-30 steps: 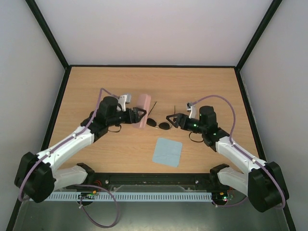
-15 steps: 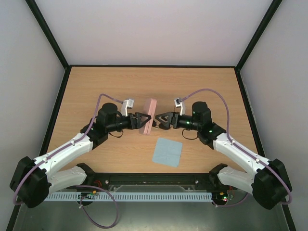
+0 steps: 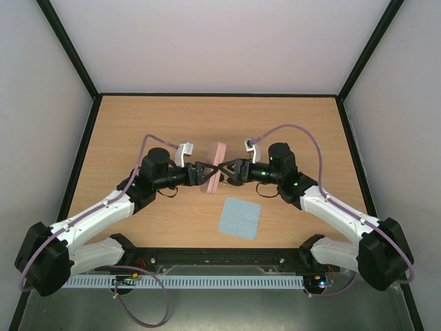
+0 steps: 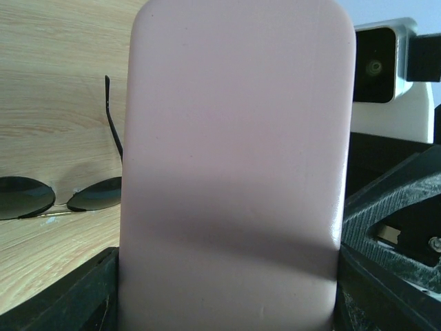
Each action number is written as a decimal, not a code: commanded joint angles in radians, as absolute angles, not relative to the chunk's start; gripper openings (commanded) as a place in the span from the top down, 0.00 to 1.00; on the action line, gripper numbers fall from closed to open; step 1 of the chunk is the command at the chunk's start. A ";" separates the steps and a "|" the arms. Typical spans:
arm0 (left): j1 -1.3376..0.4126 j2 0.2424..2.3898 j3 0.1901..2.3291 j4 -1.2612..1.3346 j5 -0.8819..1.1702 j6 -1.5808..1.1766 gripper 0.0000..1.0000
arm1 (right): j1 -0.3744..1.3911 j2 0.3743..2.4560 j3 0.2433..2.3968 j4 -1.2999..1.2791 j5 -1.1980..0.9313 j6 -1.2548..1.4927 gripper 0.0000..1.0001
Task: Organize the sunglasses
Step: Open the sunglasses case, then place the sunglasses case at the center of the board.
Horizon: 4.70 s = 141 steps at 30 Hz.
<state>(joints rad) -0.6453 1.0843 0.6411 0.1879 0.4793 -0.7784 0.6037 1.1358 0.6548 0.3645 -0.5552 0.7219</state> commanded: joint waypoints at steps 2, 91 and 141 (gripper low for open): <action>-0.663 1.086 0.663 0.243 0.513 -0.769 0.68 | 0.611 1.174 0.708 0.384 -0.541 0.711 0.32; -0.217 1.539 0.526 0.973 0.688 -1.046 0.65 | 0.610 1.117 0.604 0.208 -0.366 0.551 0.27; -0.268 1.046 0.320 0.386 0.289 -0.858 0.02 | 0.610 1.201 0.603 0.243 -0.422 0.565 0.25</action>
<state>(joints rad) -0.2173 1.1946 0.3454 0.6212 0.4198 -0.9165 0.6048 1.1980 0.6121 0.2302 -0.4004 0.5613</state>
